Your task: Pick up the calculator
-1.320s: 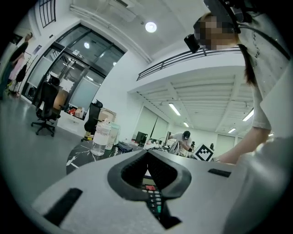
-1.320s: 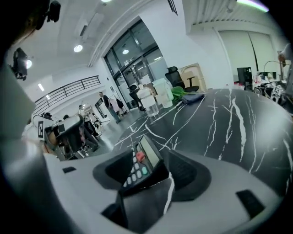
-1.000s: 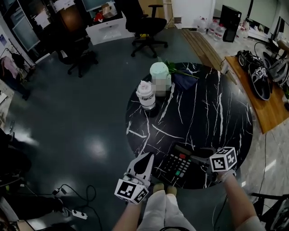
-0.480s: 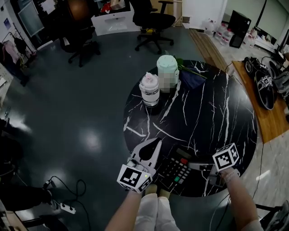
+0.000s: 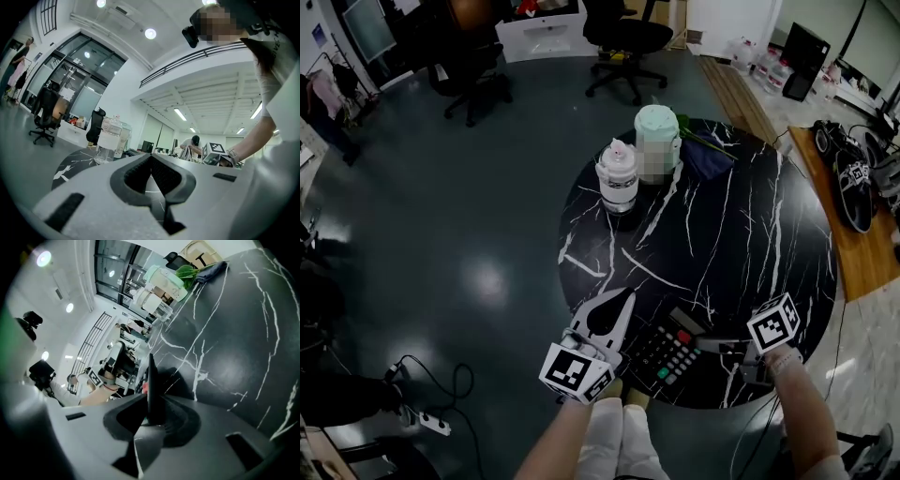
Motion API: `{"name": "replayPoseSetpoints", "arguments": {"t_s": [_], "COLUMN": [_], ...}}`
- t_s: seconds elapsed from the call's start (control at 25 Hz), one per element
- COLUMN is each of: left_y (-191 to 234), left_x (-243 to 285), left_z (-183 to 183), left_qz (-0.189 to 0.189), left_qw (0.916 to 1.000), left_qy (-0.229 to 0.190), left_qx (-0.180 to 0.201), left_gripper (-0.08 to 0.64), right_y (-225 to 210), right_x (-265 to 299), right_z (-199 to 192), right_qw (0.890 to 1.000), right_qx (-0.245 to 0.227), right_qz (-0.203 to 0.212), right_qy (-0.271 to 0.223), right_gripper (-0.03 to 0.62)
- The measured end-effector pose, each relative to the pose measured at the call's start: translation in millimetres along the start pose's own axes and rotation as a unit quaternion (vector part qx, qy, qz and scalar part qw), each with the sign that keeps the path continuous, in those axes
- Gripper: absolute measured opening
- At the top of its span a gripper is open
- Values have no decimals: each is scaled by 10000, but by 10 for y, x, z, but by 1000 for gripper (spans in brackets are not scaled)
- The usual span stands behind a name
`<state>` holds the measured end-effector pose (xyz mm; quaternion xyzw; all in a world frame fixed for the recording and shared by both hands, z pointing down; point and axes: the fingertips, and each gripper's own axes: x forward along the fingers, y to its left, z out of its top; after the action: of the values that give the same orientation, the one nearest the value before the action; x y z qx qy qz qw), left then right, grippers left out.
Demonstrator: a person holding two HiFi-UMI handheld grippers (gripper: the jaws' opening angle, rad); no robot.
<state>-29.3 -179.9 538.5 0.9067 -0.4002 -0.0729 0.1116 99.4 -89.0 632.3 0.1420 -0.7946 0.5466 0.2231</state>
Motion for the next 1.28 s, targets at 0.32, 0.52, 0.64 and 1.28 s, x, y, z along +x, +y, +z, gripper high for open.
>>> {"name": "replayPoseSetpoints", "arguments": {"t_s": [0.32,0.52,0.64,1.28], "left_y": [31,-60,-155,-723], "left_x": [5,194,297,278], "left_z": [29,322,529,1504], "left_qz": [63,-79,-199,-656], "left_qw": [9999,9999,9996,9965], "left_qy": [72,-97,-145,-211], "left_qx": [-47,45,140,471], "left_gripper": [5,5,5,5], "right_y": [98,197,297,1067], "right_x": [-133,-375,-573,-1614], "right_z": [13,246,400,768], "right_qw": [9976,9920,9879,9402], "right_qx": [230,217,146,699], "right_qz": [269,233,10,236], "right_qy": [-592,-1225,-1547,-3325], "right_gripper": [74,74,74,74]}}
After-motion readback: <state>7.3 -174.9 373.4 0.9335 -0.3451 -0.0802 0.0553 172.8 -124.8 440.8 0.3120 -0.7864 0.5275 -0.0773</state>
